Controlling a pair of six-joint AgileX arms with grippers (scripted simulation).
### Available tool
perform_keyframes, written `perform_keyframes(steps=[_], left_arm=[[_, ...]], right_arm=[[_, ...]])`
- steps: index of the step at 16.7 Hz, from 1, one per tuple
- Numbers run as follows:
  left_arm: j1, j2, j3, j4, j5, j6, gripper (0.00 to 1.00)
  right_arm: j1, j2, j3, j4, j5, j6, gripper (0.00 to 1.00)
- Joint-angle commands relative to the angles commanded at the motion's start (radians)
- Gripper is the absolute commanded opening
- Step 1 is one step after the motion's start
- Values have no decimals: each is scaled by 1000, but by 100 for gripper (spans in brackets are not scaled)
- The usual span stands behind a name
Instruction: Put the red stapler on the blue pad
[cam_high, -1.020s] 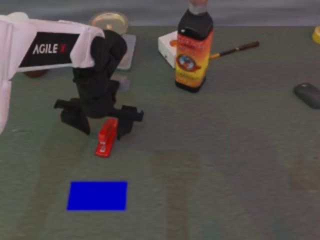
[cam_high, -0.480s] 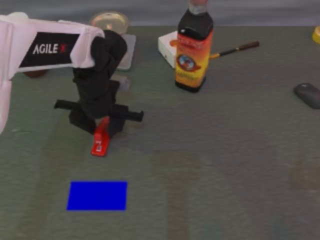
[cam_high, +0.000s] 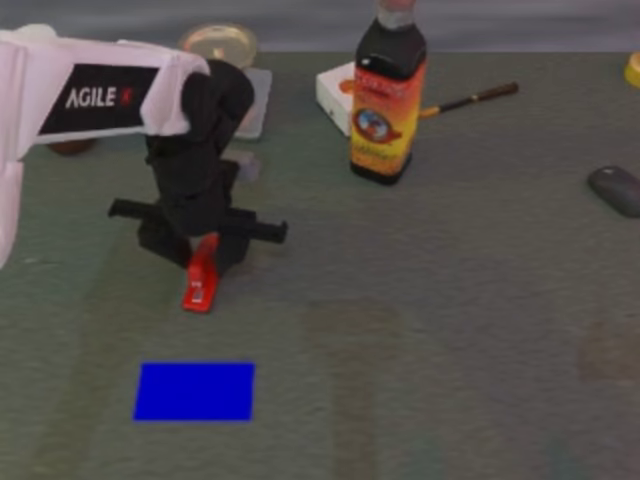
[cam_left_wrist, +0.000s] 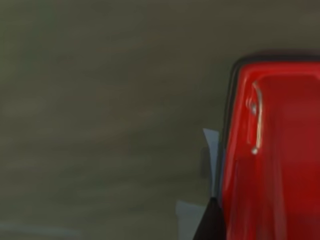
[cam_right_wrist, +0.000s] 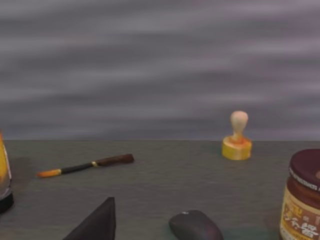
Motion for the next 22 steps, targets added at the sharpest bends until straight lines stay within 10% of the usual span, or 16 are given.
perform_keyframes(steps=[16,22], left_arm=[[10,-112,219,-335,-4,-14,0],[-7,-220,128,-379,-54,-301,0]], right_arm=[[0,0,0,0,0,0,100],[0,0,0,0,0,0,100]])
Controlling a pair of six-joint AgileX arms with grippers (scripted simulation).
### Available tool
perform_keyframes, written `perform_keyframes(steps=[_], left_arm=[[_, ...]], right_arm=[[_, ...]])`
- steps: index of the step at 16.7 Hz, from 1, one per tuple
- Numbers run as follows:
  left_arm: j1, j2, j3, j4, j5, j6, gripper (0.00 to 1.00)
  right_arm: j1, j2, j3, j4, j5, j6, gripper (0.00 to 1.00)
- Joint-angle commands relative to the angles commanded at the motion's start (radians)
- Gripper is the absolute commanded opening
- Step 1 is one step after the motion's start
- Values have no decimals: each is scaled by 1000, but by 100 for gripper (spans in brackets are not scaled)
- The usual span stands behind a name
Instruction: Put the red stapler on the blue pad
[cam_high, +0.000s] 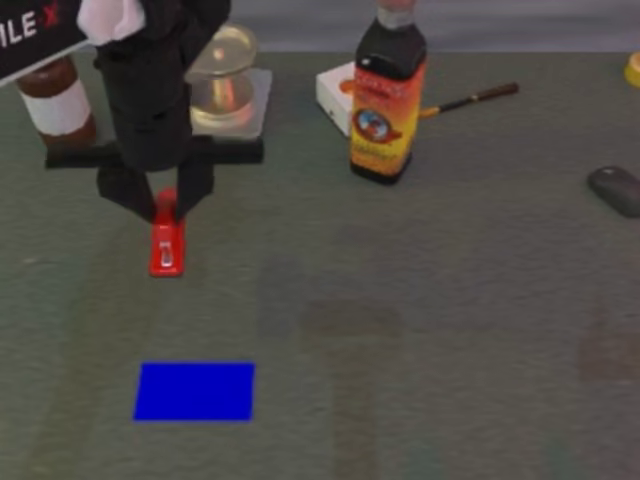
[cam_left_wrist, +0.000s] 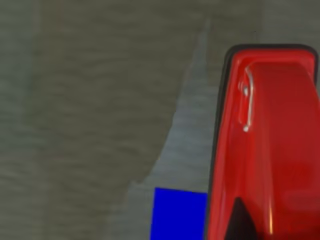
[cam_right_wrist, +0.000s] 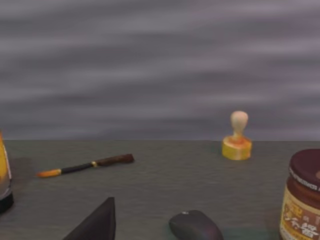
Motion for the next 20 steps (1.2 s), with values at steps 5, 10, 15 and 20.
perform_keyframes(steps=[5,10,15,20], left_arm=[[-21,-125,-146,-41,-29,-496,0],[-48,-247,-309,-34,-9,-1052,0],[-72,-357,-418,35,48,-1447,0],[-83,-415,-453,92,86,-1593,0]], right_arm=[[0,0,0,0,0,0,100],[0,0,0,0,0,0,100],[0,0,0,0,0,0,100],[0,0,0,0,0,0,100]])
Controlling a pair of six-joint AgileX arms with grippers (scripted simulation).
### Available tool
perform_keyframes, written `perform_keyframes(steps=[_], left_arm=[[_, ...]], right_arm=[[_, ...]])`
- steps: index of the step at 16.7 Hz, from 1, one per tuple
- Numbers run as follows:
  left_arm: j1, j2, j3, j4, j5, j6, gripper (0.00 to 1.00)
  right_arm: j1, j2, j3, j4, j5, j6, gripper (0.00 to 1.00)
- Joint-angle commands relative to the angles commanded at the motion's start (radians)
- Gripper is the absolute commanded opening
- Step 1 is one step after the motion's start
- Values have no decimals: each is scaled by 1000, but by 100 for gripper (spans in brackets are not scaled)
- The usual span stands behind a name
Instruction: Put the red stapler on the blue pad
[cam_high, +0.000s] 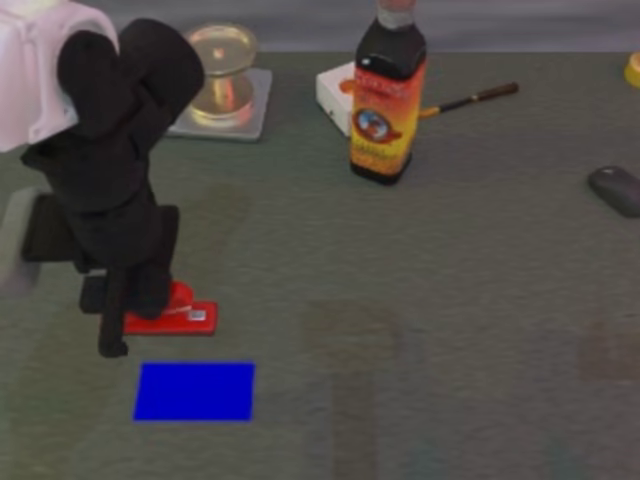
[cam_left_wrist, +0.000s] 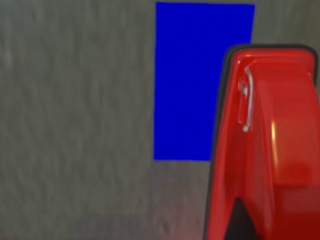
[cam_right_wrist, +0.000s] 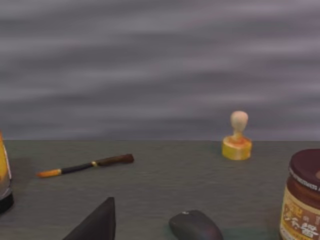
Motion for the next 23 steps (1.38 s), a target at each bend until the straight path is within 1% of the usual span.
perform_keyframes(steps=[6,8,14,16,20,23], left_arm=[[4,9,-10,13,-2,3,0],[3,26,-51,70,-2,3,0],[-6,115,-231,355,0,-4,0],[-9,131,-263,396,0,-7,0],[-9,133,-267,400,0,-7,0],[-9,133,-267,400,0,-7,23]], right_arm=[[0,0,0,0,0,0,100],[0,0,0,0,0,0,100],[0,0,0,0,0,0,100],[0,0,0,0,0,0,100],[0,0,0,0,0,0,100],[0,0,0,0,0,0,100]])
